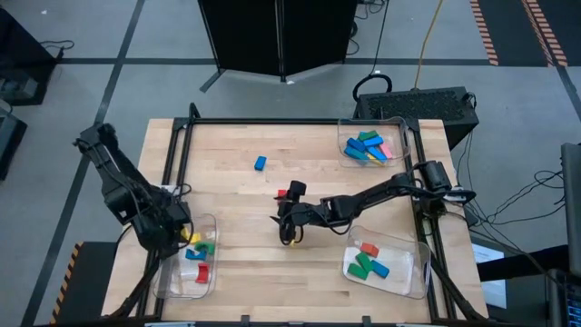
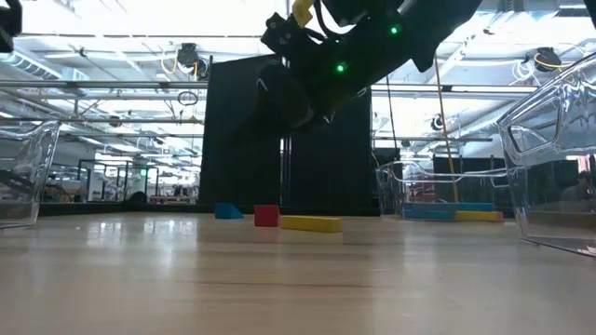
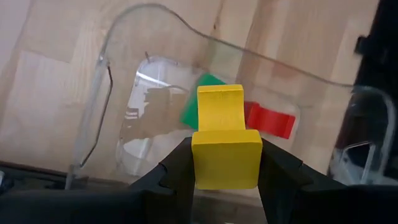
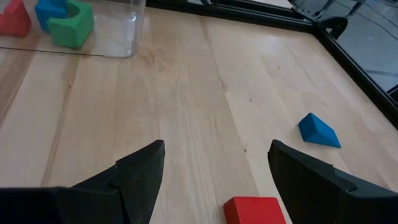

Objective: Sort blocks by size
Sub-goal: Put the yellow arch block into the bottom left transparent bin

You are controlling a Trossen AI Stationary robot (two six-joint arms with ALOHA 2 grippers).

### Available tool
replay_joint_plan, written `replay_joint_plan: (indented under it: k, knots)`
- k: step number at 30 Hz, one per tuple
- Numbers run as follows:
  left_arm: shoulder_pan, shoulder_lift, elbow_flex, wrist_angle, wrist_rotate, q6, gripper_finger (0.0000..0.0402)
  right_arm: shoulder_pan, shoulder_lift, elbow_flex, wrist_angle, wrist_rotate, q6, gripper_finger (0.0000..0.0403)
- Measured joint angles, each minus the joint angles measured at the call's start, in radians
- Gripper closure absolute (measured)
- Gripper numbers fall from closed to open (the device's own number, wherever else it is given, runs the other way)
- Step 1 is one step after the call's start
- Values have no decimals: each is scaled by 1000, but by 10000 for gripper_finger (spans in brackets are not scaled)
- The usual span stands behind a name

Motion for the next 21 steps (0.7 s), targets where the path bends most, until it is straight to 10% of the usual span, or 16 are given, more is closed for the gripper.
replay_joint_plan:
  k: [21]
  knots:
    - [-16,76,-216,83,142,-25,269,-11,0,0,0,1,53,124]
